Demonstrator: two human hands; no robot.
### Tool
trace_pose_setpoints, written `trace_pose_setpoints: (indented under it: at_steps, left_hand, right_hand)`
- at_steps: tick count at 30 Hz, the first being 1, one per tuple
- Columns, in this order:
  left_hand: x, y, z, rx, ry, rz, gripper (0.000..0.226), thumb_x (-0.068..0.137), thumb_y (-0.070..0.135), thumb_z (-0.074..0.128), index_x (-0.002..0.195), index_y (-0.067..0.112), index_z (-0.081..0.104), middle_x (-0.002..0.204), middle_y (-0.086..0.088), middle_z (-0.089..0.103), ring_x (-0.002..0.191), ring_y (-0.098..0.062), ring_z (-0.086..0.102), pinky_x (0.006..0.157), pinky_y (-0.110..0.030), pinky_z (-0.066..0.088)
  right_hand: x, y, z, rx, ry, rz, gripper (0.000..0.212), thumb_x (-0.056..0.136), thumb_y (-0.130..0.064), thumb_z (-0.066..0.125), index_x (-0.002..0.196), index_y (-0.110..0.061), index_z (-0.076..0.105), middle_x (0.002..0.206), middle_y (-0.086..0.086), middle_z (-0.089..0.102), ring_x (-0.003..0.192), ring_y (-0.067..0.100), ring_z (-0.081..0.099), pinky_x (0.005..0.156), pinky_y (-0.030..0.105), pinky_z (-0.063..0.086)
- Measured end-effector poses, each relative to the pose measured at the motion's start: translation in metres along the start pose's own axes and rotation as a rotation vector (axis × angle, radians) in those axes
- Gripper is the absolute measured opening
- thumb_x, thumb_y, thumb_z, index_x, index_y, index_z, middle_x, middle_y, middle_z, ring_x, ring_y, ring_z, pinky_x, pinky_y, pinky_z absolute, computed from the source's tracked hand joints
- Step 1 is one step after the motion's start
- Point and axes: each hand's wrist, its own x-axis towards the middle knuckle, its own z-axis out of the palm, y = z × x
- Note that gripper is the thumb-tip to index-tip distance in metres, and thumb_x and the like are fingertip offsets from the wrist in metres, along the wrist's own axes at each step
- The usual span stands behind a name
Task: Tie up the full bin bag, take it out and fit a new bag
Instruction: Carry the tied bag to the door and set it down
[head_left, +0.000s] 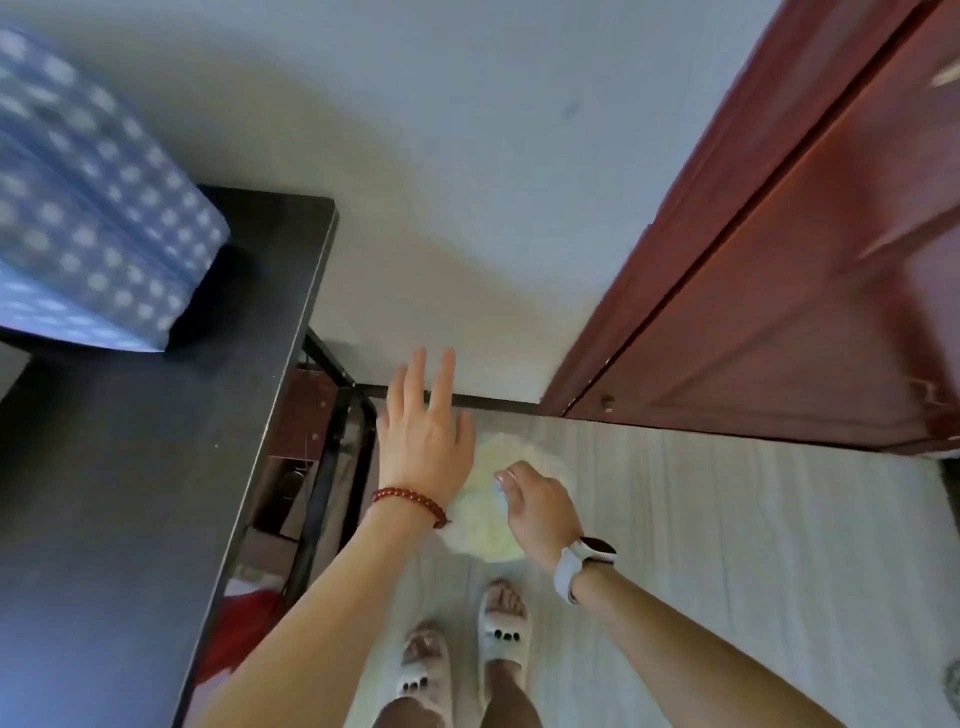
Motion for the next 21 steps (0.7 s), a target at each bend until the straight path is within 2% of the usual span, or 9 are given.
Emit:
trace_pose_setpoints:
  at_steps: [3, 6, 10, 14, 16, 19, 21]
  left_hand:
    - [0.055, -0.024, 0.052, -0.016, 0.018, -0.015, 0.064, 0.092, 0.024, 0.041, 0.144, 0.027, 0.003, 0.156, -0.005, -0.007, 0.143, -0.027, -0.004, 0.115, -0.046, 0.014]
    - [0.104, -0.057, 0.105, 0.0, 0.048, -0.017, 0.07, 0.091, 0.027, 0.043, 0.143, 0.028, -0.004, 0.156, -0.006, -0.014, 0.143, -0.028, -0.008, 0.115, -0.046, 0.014]
    - [0.152, -0.097, 0.153, 0.097, 0.098, 0.072, 0.073, 0.088, 0.025, 0.046, 0.143, 0.027, -0.001, 0.155, -0.013, -0.008, 0.143, -0.035, -0.004, 0.113, -0.048, 0.019]
    - [0.18, -0.122, 0.174, 0.22, 0.19, 0.238, 0.071, 0.082, 0.02, 0.049, 0.142, 0.022, 0.012, 0.153, -0.023, 0.008, 0.141, -0.042, 0.01, 0.105, -0.048, 0.034]
    - [0.185, -0.126, 0.178, 0.237, 0.18, 0.26, 0.07, 0.082, 0.018, 0.049, 0.142, 0.022, 0.013, 0.153, -0.024, 0.008, 0.14, -0.042, 0.01, 0.103, -0.048, 0.036]
    - [0.185, -0.126, 0.176, 0.232, 0.174, 0.267, 0.07, 0.081, 0.016, 0.048, 0.142, 0.022, 0.013, 0.153, -0.024, 0.007, 0.141, -0.041, 0.009, 0.102, -0.048, 0.038]
    - [0.18, -0.124, 0.172, 0.24, 0.158, 0.256, 0.071, 0.081, 0.017, 0.048, 0.142, 0.023, 0.013, 0.154, -0.022, 0.007, 0.141, -0.041, 0.009, 0.105, -0.05, 0.034]
  right_hand:
    - [0.072, 0.034, 0.03, -0.096, -0.094, -0.053, 0.029, 0.096, -0.022, 0.032, 0.103, -0.001, 0.051, 0.089, 0.025, 0.067, 0.083, 0.039, 0.059, 0.061, 0.031, 0.032]
    - [0.136, 0.07, 0.068, -0.068, -0.097, -0.013, 0.027, 0.096, -0.019, 0.032, 0.105, -0.001, 0.05, 0.094, 0.024, 0.066, 0.088, 0.038, 0.059, 0.063, 0.031, 0.033]
    - [0.198, 0.112, 0.117, -0.001, -0.097, 0.057, 0.027, 0.096, -0.018, 0.033, 0.105, -0.002, 0.053, 0.096, 0.023, 0.065, 0.091, 0.038, 0.058, 0.073, 0.036, 0.043]
    - [0.243, 0.136, 0.151, 0.041, -0.114, 0.085, 0.022, 0.093, -0.01, 0.035, 0.098, -0.003, 0.055, 0.089, 0.019, 0.063, 0.082, 0.033, 0.056, 0.065, 0.03, 0.035]
    - [0.259, 0.136, 0.158, 0.063, -0.102, 0.101, 0.022, 0.093, -0.012, 0.035, 0.098, -0.002, 0.054, 0.09, 0.019, 0.063, 0.082, 0.032, 0.054, 0.066, 0.032, 0.037]
    - [0.269, 0.129, 0.16, 0.01, -0.127, 0.091, 0.028, 0.095, -0.02, 0.034, 0.106, -0.001, 0.052, 0.108, 0.022, 0.059, 0.103, 0.036, 0.051, 0.083, 0.041, 0.044]
    - [0.263, 0.125, 0.156, -0.092, -0.187, 0.114, 0.033, 0.095, -0.027, 0.035, 0.117, -0.007, 0.049, 0.123, 0.017, 0.052, 0.117, 0.033, 0.043, 0.094, 0.046, 0.041]
